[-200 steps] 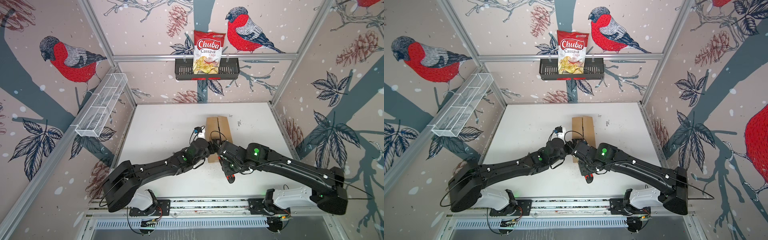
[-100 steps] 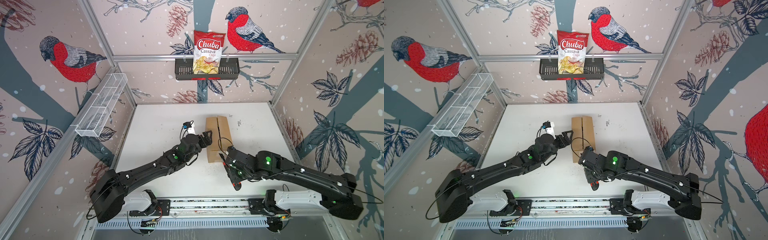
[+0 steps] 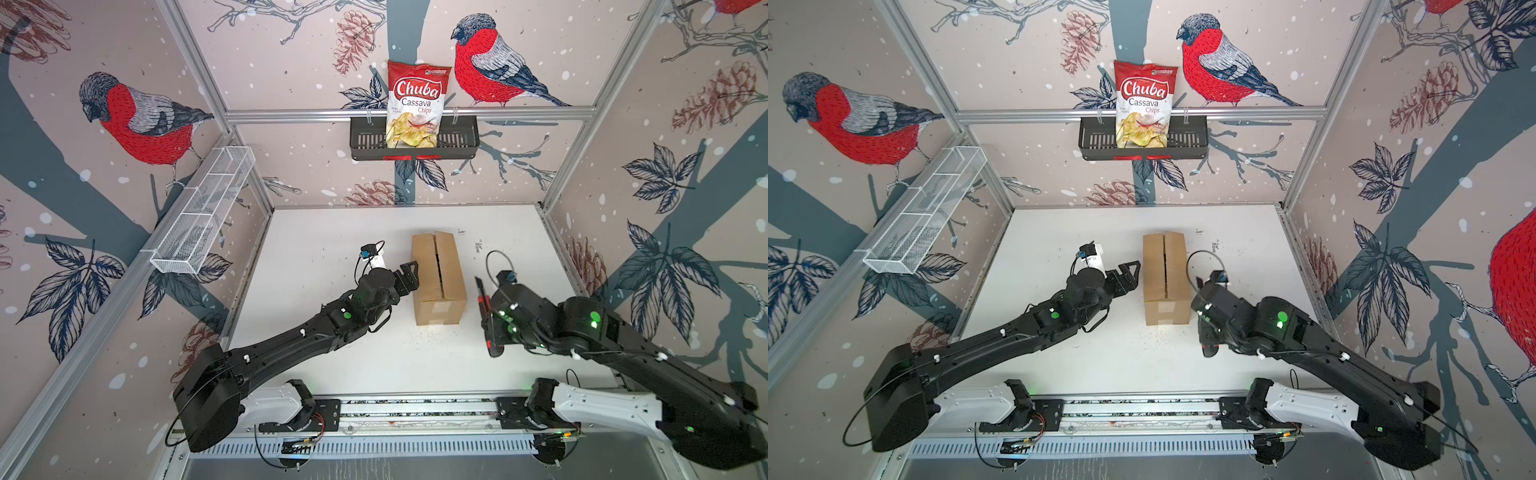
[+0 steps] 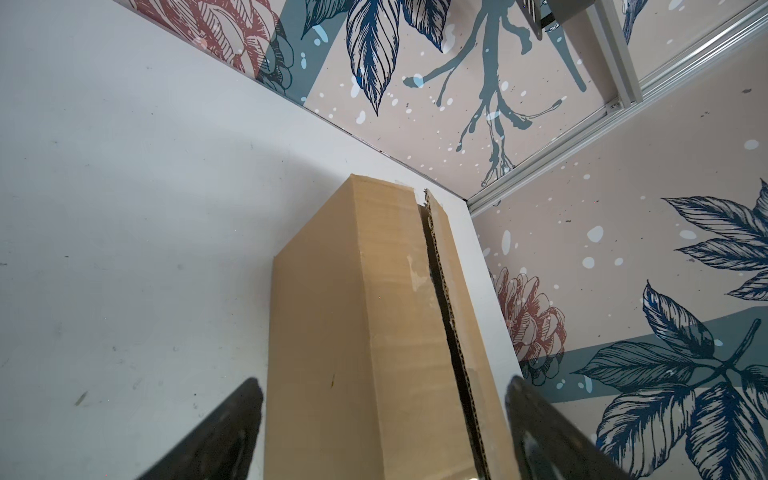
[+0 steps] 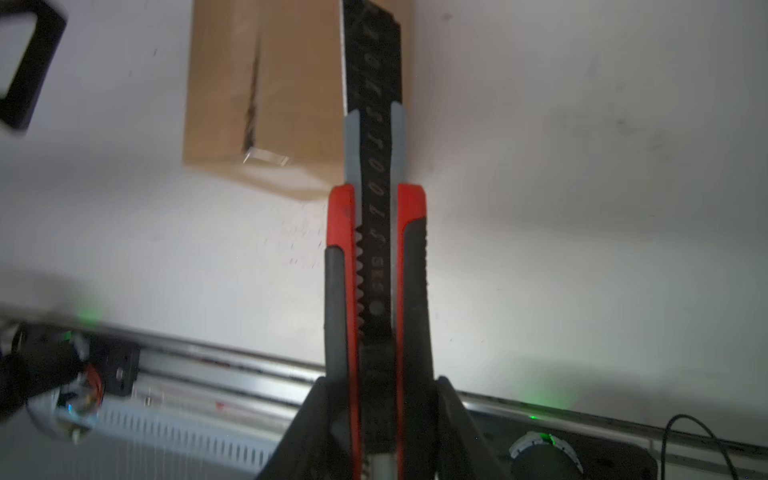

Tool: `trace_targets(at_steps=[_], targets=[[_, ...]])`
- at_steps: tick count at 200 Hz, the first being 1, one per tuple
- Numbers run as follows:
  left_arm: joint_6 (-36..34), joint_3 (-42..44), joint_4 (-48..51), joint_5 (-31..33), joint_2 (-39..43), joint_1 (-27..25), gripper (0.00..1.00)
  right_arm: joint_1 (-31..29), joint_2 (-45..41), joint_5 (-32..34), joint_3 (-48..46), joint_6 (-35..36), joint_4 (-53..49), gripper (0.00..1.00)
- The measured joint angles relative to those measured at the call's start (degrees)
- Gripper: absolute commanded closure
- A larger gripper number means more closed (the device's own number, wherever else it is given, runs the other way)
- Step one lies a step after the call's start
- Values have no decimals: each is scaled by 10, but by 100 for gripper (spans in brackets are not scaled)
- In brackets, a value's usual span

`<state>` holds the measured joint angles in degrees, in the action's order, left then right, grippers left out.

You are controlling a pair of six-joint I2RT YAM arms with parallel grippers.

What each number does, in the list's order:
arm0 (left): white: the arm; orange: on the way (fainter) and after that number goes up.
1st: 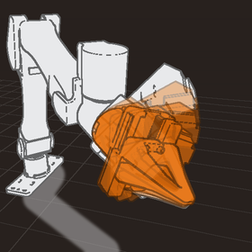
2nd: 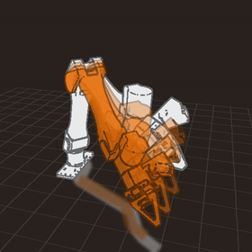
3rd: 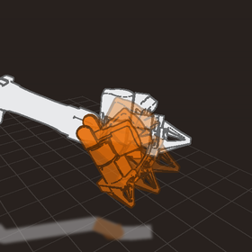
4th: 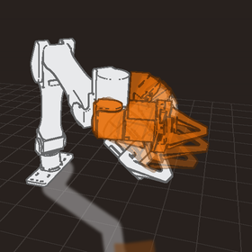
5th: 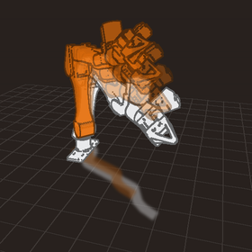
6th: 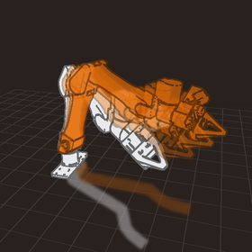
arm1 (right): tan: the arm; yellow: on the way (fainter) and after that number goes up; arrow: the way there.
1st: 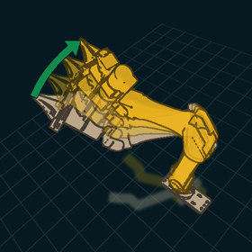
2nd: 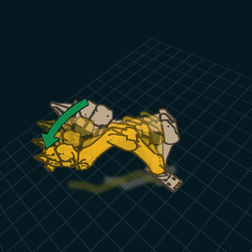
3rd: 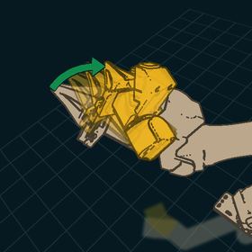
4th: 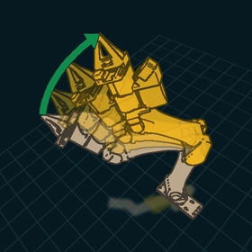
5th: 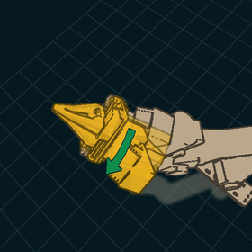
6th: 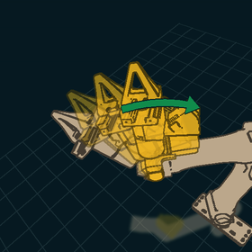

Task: Unpack the express box
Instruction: 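Withdraw the right gripper with the knife away from the box, then lower the red utility knife beside the box and open the right gripper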

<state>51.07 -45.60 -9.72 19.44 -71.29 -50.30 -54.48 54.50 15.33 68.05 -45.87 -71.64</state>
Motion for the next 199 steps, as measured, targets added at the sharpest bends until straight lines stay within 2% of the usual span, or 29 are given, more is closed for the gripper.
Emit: trace_targets(at_steps=[38,55,66,114,142,176,199], targets=[[0,-3,3,-32,-20,-1,9,249,21,-42,-94,136,104,92],[-2,-6,10,-40,-21,-2,9,330,52,-80,-143,179,178,93],[-5,-8,15,-44,-22,-2,9,361,80,-100,-163,195,222,92],[-21,-32,42,-56,-30,1,9,388,283,-139,-159,215,371,93],[-33,-39,53,-59,-36,8,9,386,365,-155,-159,213,428,91],[-36,-39,62,-64,-36,16,9,385,399,-155,-159,204,462,76],[-40,-39,66,-72,-36,20,8,384,409,-148,-157,202,474,58]])
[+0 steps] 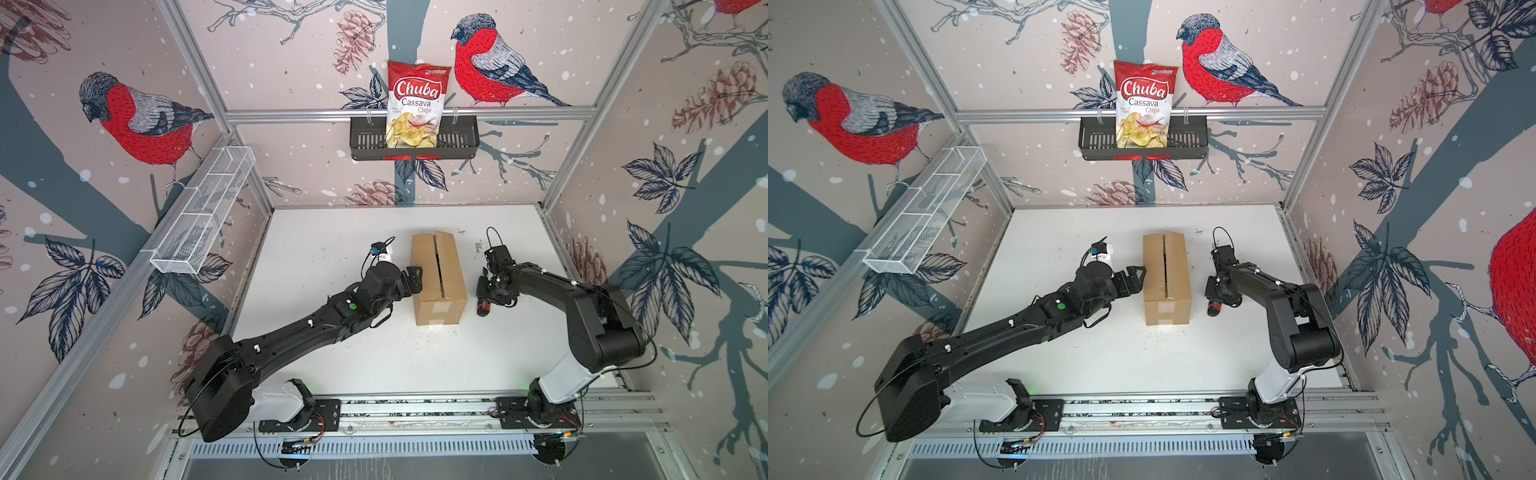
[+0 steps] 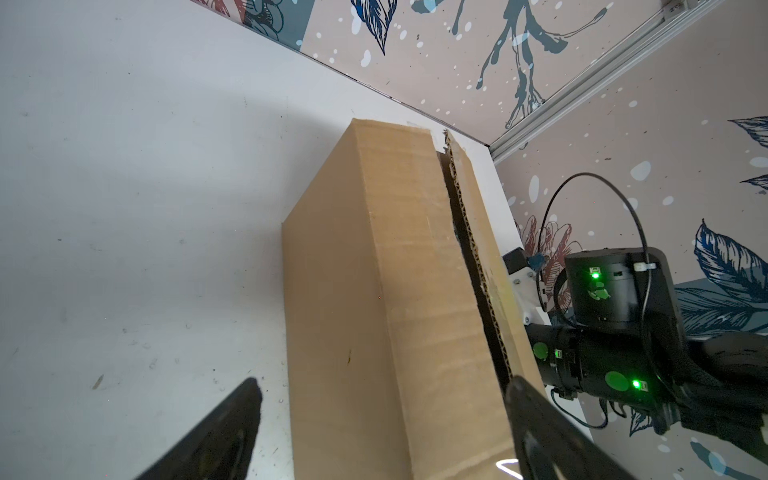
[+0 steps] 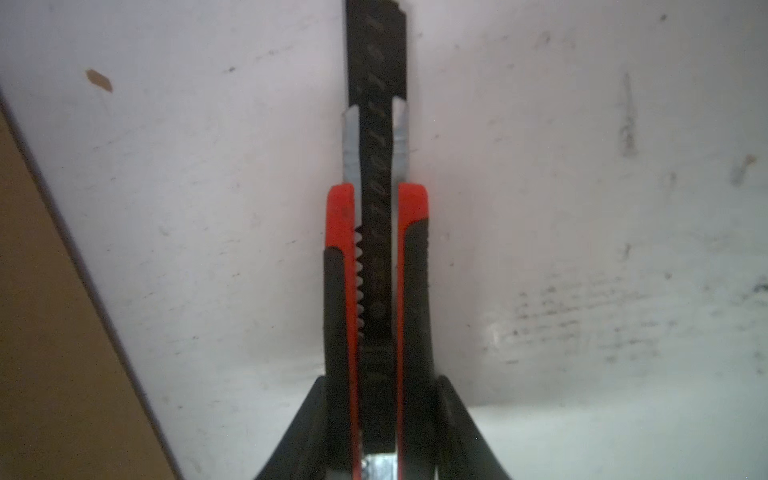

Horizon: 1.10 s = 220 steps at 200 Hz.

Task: Unpack the express box
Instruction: 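Lower the red utility knife beside the box and open the right gripper, then reach the right gripper to the box top and pull a flap open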

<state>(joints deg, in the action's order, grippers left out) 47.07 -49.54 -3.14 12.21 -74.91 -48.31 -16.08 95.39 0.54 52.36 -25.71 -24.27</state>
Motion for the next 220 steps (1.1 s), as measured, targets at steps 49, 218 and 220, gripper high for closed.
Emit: trace_targets(at_steps=[49,218,220], targets=[[-6,0,-1,-9,-9,2,8,1,4,21,24,-1,-15,29],[-20,16,-25,-61,-35,34,9,-251,-4,157,373,-72,-254,13],[-20,16,-26,-62,-36,34,9,-252,-1,157,375,-72,-256,13]])
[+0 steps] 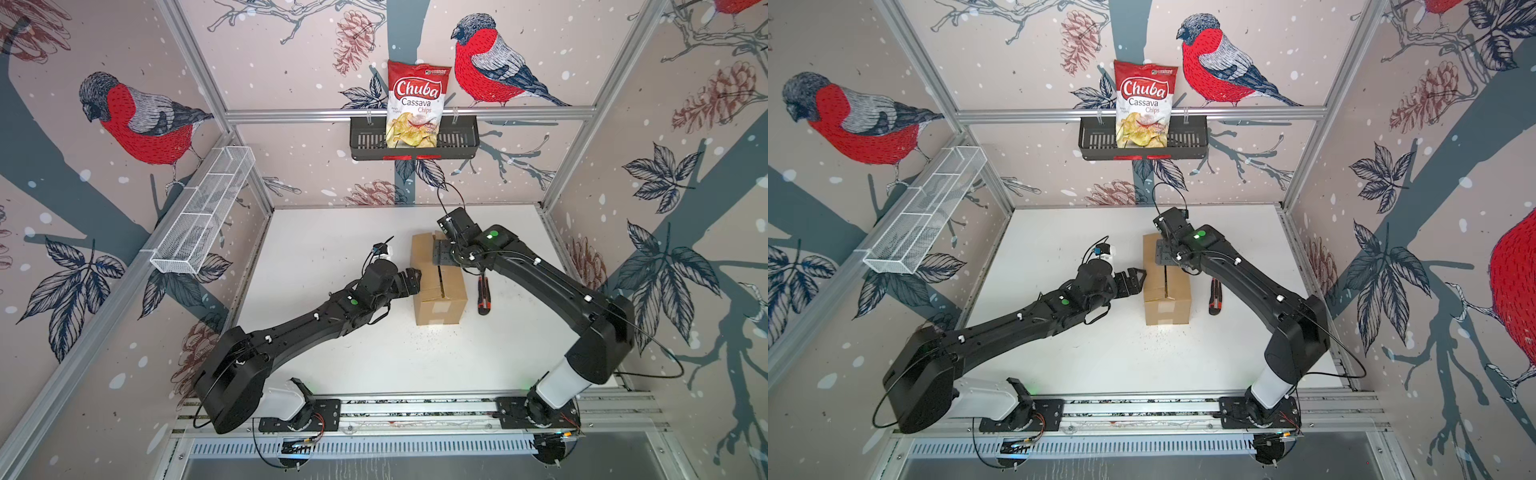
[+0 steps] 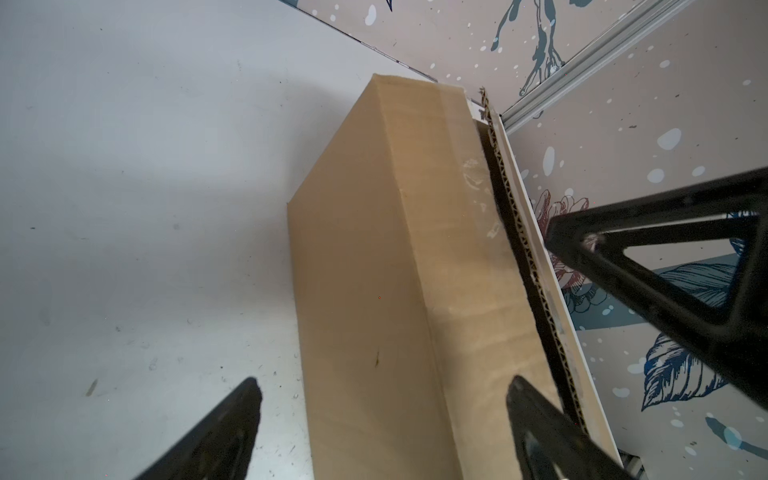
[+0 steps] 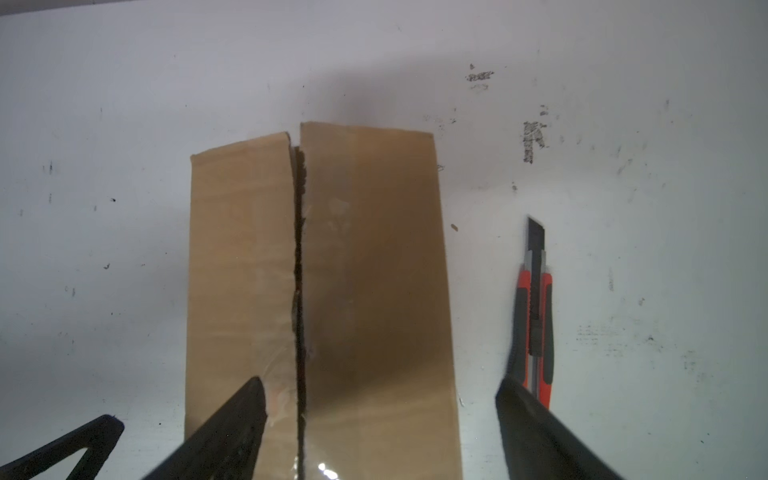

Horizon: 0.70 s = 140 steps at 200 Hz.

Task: Unpack the express box
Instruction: 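Reach the right gripper to the box top and pull a flap open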

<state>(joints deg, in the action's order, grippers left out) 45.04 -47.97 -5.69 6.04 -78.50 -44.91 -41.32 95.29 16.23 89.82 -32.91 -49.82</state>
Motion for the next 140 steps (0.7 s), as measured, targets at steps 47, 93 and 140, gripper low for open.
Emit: trace_targets(at_steps=[47,93,140], targets=[[2,10,-14,-14,-3,0,9,-9,42,14,17,0,-19,14],[2,12,-23,-16,-13,0,9,-17,56,53,28,-5,-43,21],[11,11,-37,-26,-37,0,10,-21,70,84,45,-5,-73,35]])
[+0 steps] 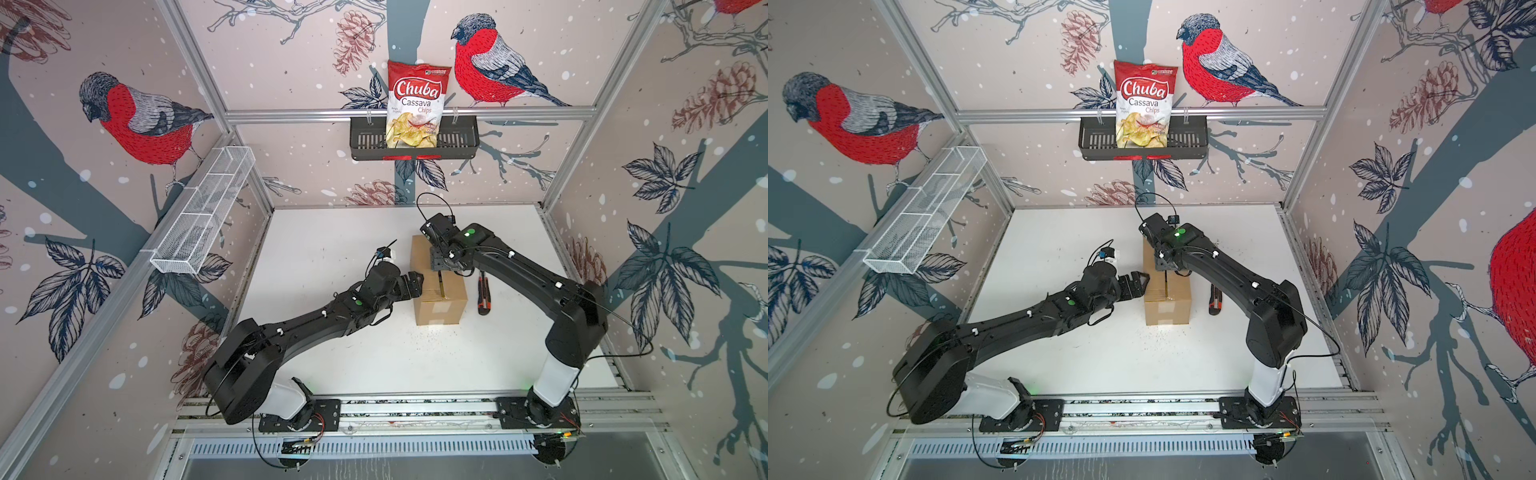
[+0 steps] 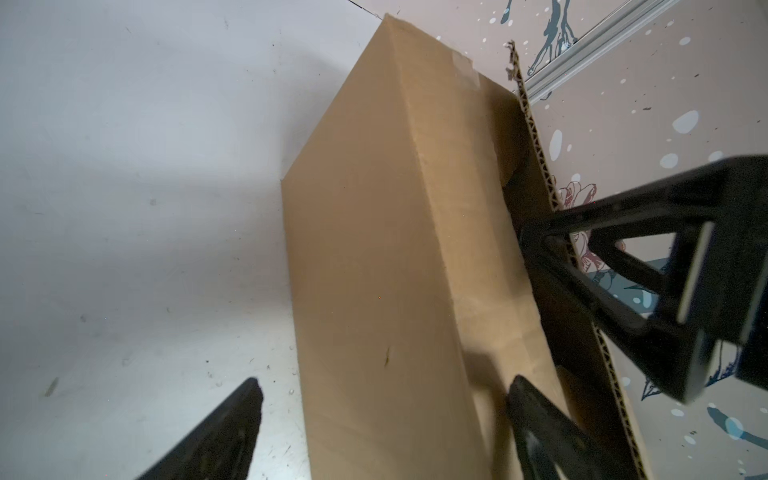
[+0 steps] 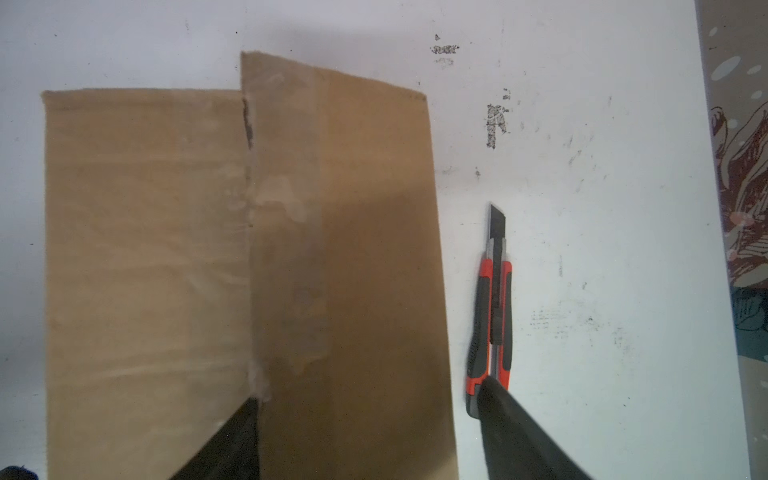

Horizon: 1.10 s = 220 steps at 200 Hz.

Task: Unpack the express box
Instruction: 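Reach the right gripper to the box top and pull a flap open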

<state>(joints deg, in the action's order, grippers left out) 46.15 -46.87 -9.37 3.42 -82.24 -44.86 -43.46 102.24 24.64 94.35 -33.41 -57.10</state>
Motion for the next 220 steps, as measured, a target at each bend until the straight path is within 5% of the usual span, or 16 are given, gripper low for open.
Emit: trace_targets(at_steps=[82,220], targets=[[9,-1,-35,-1,-23,0,11,13,-27,7,15,5,-20,51],[30,-9,-50,13,-42,-7,11,99,-133,-28,-90,49,1,51]])
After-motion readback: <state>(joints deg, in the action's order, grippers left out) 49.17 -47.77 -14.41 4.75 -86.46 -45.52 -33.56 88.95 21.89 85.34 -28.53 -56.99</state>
